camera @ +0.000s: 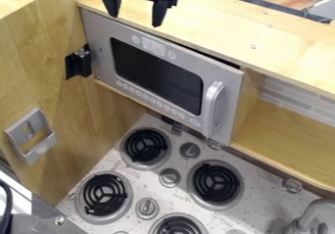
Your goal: Open microwave
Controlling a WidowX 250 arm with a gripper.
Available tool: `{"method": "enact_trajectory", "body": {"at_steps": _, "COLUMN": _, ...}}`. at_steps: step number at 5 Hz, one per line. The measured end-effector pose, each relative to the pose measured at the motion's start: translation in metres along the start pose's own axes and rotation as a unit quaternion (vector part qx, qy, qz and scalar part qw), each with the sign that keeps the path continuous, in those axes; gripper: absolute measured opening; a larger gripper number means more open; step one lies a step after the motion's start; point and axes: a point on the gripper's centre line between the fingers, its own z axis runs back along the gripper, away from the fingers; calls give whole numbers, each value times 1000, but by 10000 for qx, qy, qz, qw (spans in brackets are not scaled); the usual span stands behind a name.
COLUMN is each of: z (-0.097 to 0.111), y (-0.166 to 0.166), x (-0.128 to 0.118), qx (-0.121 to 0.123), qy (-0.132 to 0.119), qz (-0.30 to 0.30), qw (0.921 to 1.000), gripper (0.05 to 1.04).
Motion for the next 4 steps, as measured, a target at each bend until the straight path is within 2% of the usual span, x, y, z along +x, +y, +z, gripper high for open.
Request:
{"method": "enact_trajectory", "body": {"at_steps": 1, "z": -7, "y": -2, "x": -7, "qx": -3, "qy": 151, "qz": -1, "qw": 9999, "gripper": 1001}}
{"method": "enact_trajectory", "body": {"at_steps": 2, "z": -11, "y": -6, "x": -31, "qx": -223, "qy": 303, "qz": 69, "qw": 9993, "gripper": 1001}}
{"method": "enact_trajectory", "body": {"at_steps": 3, "z": -13, "y": -12, "x": -43, "qx": -561, "qy": 351, "qz": -131, "qw": 9977, "gripper": 1001}}
{"method": "enact_trajectory", "body": {"at_steps": 4, "z": -18, "y": -23, "x": -54, "qx": -781, "qy": 372, "qz": -238, "qw": 9960, "gripper": 1001}}
